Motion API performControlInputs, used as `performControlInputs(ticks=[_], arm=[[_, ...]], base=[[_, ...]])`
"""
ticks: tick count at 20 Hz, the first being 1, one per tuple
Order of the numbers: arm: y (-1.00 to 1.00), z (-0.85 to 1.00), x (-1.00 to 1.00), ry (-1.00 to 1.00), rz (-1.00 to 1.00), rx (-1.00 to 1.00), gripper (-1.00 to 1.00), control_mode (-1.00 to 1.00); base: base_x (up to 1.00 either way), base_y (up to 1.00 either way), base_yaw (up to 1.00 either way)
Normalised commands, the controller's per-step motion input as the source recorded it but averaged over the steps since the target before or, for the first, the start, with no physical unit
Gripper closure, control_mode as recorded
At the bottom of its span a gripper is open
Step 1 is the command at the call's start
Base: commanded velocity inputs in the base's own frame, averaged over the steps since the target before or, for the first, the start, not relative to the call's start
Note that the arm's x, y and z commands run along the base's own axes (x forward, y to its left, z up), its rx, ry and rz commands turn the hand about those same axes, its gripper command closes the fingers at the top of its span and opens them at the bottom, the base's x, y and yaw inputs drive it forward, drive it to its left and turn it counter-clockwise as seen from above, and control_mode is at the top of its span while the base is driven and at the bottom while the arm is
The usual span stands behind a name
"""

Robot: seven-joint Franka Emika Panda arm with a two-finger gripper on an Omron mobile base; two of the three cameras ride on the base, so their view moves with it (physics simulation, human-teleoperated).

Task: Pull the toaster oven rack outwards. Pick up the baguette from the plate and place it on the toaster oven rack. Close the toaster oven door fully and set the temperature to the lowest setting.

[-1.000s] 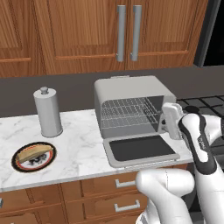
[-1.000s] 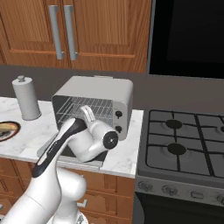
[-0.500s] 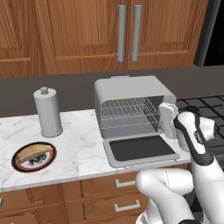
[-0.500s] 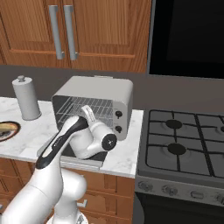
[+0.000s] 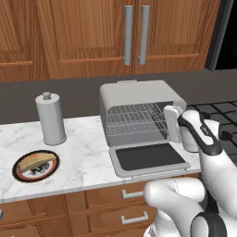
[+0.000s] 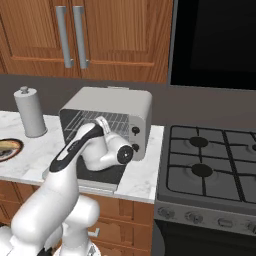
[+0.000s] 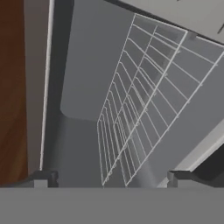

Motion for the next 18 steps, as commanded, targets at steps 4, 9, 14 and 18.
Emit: performControlInputs(ticks=[4,9,14,18], arm=[[0.00,-0.30,0.22,-0.07,0.00,0.00,-1.00,-1.00],[0.00,-0.24,0.22,-0.06,0.00,0.01,-1.00,-1.00],[0.00,-0.02,0.30,0.00,0.00,0.02,-1.00,-1.00],[0.00,-0.04,0.32,0.00,0.00,0.02,-1.00,-1.00]], base=[[0.00,0.00,0.00],[0.00,0.00,0.00],[0.00,0.00,0.00],[0.00,0.00,0.00]])
